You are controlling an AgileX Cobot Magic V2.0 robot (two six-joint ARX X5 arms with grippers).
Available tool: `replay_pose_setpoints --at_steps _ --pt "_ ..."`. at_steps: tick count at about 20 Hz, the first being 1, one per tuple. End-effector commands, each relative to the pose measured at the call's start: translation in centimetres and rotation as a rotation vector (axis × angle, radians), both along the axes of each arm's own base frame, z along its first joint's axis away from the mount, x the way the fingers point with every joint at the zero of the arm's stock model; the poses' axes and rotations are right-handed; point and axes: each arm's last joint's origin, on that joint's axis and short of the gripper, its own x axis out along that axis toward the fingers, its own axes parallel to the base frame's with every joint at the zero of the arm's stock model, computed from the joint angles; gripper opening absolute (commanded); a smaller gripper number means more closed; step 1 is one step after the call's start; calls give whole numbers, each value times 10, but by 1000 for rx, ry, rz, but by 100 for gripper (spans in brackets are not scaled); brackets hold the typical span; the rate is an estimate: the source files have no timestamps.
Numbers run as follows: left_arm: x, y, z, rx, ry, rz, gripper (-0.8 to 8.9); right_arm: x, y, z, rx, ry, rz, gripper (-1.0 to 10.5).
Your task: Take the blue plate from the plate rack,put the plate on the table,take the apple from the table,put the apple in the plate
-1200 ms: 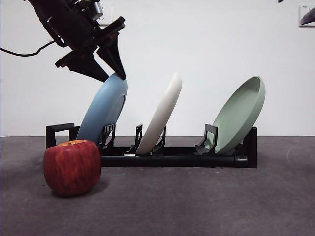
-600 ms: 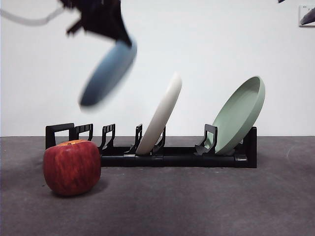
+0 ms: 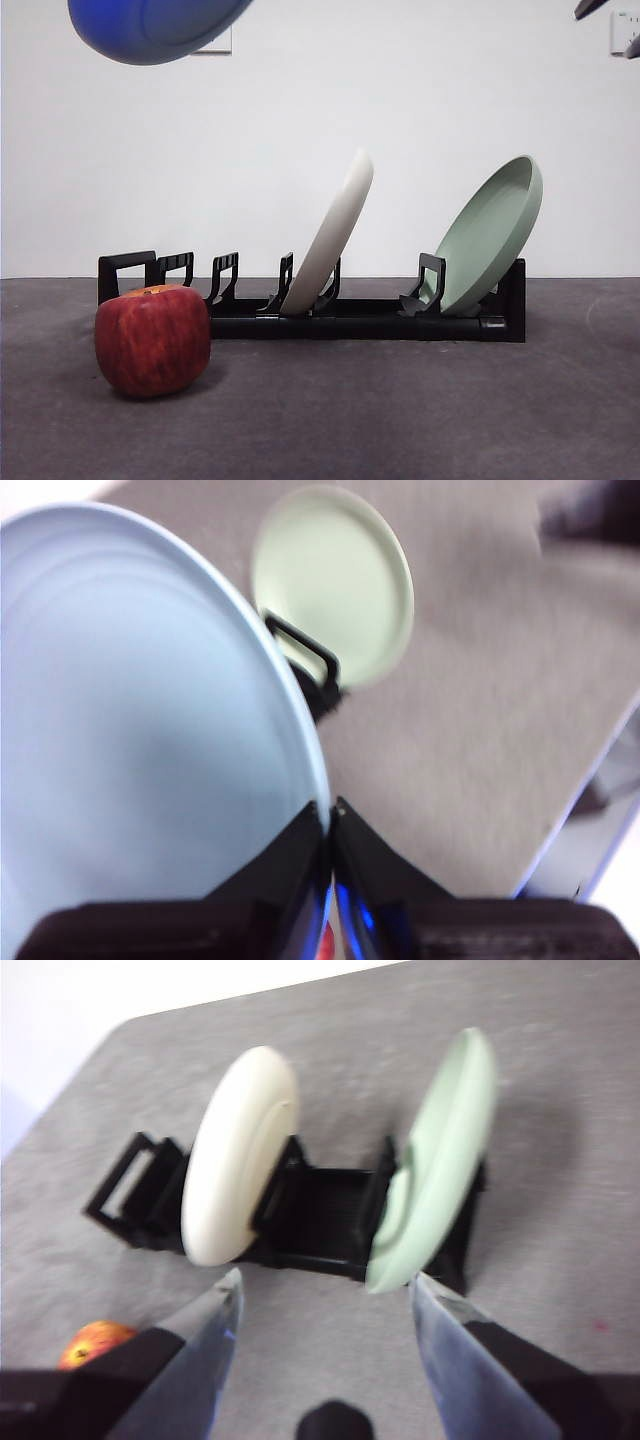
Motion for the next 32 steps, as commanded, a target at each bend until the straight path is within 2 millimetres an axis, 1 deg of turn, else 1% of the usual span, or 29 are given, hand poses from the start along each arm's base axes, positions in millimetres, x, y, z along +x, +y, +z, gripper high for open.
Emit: replay_pose_setpoints --at_steps 1,4,6,8,10,11,14,18,19,20,22,24,26,28,29,30,31,32 --pt "-21 -26 -12 55 -8 -80 -9 0 0 2 -10 -13 0 289" --pt "-48 -48 -28 111 -28 -101 -9 0 0 2 -10 -16 -2 289" --pt "-64 -65 -48 119 -23 -136 -9 0 0 2 -11 -17 -4 289" --pt "-74 -77 -72 116 -6 -164 -9 1 -1 2 -24 -21 -27 289" --pt "-79 -91 -102 124 6 -187 -9 1 -2 3 -35 -27 -49 289" --pt "-79 -97 -119 142 13 -194 -9 1 -2 5 -33 -31 -48 289" --pt "-74 -113 -161 216 36 -201 -9 0 -2 14 -31 -58 -49 288" --pt "-63 -142 -207 335 34 -248 -9 -2 -2 30 -26 -108 -49 288" --pt "-59 -147 -216 357 33 -252 -9 -3 -2 32 -26 -113 -49 288" --pt "-54 -154 -230 387 30 -260 -9 -3 -2 34 -26 -114 -49 288" --pt "-43 -160 -251 439 34 -239 -9 -4 -2 33 -26 -106 -49 288" --pt "-33 -159 -265 482 58 -223 -8 -4 -2 32 -28 -86 -48 288" --pt "-27 -155 -269 504 81 -210 49 -5 -2 30 -29 -73 -48 288" --pt "-25 -154 -269 513 88 -202 198 -5 -2 30 -29 -68 -47 288" --pt "-24 -153 -269 513 91 -197 310 -5 -2 30 -29 -67 -47 288" --pt "-23 -151 -267 510 91 -191 372 -5 -2 30 -29 -66 -46 288" --pt "-22 -150 -265 507 92 -186 410 -5 -2 30 -28 -66 -43 288" --pt "-22 -150 -263 499 91 -182 413 -5 -1 30 -26 -64 -39 288"
